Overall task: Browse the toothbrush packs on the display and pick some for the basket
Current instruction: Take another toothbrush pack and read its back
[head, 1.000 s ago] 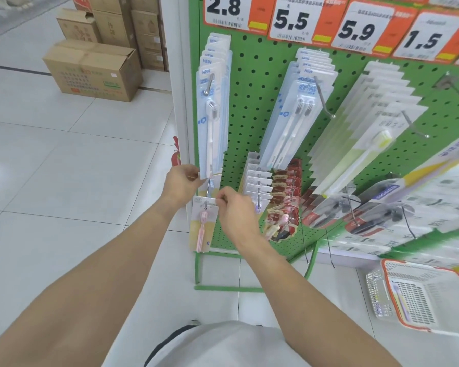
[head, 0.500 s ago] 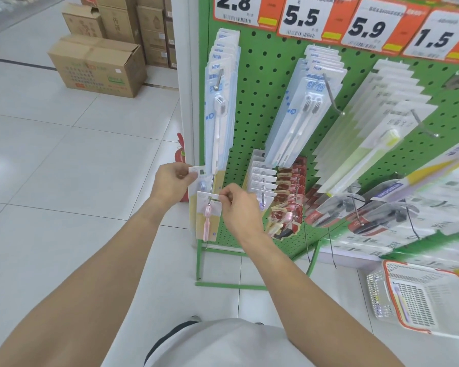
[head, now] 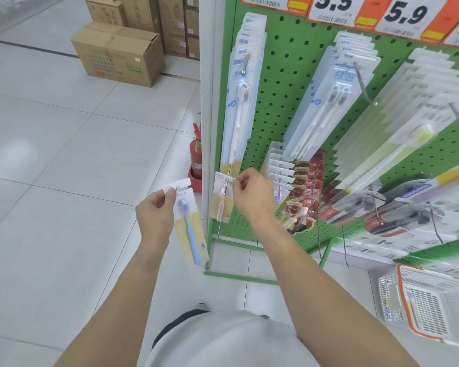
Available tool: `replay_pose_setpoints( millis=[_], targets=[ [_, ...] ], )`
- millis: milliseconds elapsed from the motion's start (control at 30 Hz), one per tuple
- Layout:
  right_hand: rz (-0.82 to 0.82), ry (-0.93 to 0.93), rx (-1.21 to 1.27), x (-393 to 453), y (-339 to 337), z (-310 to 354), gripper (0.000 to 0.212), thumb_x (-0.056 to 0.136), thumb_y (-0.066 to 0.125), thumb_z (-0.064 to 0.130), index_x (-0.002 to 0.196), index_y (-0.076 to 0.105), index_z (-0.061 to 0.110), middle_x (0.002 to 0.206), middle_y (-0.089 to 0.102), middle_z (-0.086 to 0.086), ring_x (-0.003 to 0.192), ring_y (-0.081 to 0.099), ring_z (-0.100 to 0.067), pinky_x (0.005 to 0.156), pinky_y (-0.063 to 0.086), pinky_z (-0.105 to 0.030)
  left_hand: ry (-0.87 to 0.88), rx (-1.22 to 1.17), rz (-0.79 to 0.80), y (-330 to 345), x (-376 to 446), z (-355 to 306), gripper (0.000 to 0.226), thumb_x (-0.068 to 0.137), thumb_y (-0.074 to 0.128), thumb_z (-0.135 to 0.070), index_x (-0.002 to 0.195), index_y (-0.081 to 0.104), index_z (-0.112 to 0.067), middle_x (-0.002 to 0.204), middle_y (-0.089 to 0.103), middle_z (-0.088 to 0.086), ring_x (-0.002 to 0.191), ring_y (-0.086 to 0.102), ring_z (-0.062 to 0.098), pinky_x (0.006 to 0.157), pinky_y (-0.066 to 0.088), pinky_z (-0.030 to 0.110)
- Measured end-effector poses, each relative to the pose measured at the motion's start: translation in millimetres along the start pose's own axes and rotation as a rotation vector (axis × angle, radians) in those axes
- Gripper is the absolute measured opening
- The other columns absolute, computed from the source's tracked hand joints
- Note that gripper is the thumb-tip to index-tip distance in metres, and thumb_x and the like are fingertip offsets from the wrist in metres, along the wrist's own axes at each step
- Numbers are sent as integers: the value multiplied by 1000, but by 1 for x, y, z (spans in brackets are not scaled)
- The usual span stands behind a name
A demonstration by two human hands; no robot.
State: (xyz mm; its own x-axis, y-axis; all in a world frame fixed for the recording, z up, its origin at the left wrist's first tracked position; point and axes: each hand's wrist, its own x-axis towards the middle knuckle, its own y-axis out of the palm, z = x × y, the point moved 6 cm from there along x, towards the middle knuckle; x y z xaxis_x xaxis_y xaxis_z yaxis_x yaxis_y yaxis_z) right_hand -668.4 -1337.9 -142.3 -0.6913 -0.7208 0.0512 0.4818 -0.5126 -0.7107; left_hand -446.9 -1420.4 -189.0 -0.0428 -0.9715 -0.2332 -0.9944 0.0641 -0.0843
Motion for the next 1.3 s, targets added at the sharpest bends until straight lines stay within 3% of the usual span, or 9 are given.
replay_pose_setpoints(
  millis=[267,367,467,600,733,800,967,1100,1300],
  targets=[
    [-28,-57,13,-6,-18,10,19,99,60,24,111,63,10,104,68,-5,85,65,-25,77,52,-37,-127,-116,151,-7,-37,4,13,97,65,-15,99,75,-5,88,77,6,78,72,24,69,61,34],
    [16,-147,83,-35,-35,15,10,99,60,22,101,67,15,91,69,6,77,63,-7,71,50,-23,-175,-142,236,1,-50,7,17,98,64,-13,102,73,1,90,76,11,79,72,27,67,62,35],
    [214,-92,183,-66,-43,4,9,98,65,27,102,68,20,90,69,17,84,63,4,71,47,-8,-243,-168,310,14,-64,10,20,98,64,-13,105,71,5,92,75,14,79,71,27,63,60,30],
    [516,113,242,-88,-34,-31,41,90,73,46,126,61,29,109,69,14,93,68,-2,90,57,-30,-247,-147,385,38,-79,4,21,97,65,-16,106,73,1,96,77,14,82,74,28,65,61,32],
    [567,159,430,-99,-36,-45,32,88,78,34,117,66,26,103,77,1,90,72,-35,88,56,-58,-208,-131,456,59,-88,-10,21,97,65,-15,109,73,-1,101,77,14,90,75,33,74,63,39],
    [515,177,527,-101,-44,-50,26,88,80,23,111,67,22,98,78,-5,87,73,-37,86,58,-56,-165,-123,506,67,-92,-20,20,97,65,-14,110,73,-2,102,78,11,90,75,30,75,63,38],
    [410,251,756,-98,-62,-58,30,87,78,15,114,67,7,101,78,-9,82,75,-22,68,59,-32,-89,-32,694,88,-108,-31,15,94,66,-5,107,73,-6,99,78,10,88,76,27,75,62,33],
    [462,253,776,-97,-68,-66,39,82,79,25,112,68,4,104,77,-14,88,74,-30,77,61,-43,-90,-36,604,95,-112,-31,12,92,68,-4,102,75,-7,95,79,9,84,76,28,73,64,40],
    [442,273,769,-94,-73,-85,9,92,71,5,100,70,0,101,70,-32,83,71,-34,81,61,-51,-119,-13,598,104,-116,-30,13,93,69,-5,104,75,-4,95,79,10,85,76,28,71,63,36]
  ],
)
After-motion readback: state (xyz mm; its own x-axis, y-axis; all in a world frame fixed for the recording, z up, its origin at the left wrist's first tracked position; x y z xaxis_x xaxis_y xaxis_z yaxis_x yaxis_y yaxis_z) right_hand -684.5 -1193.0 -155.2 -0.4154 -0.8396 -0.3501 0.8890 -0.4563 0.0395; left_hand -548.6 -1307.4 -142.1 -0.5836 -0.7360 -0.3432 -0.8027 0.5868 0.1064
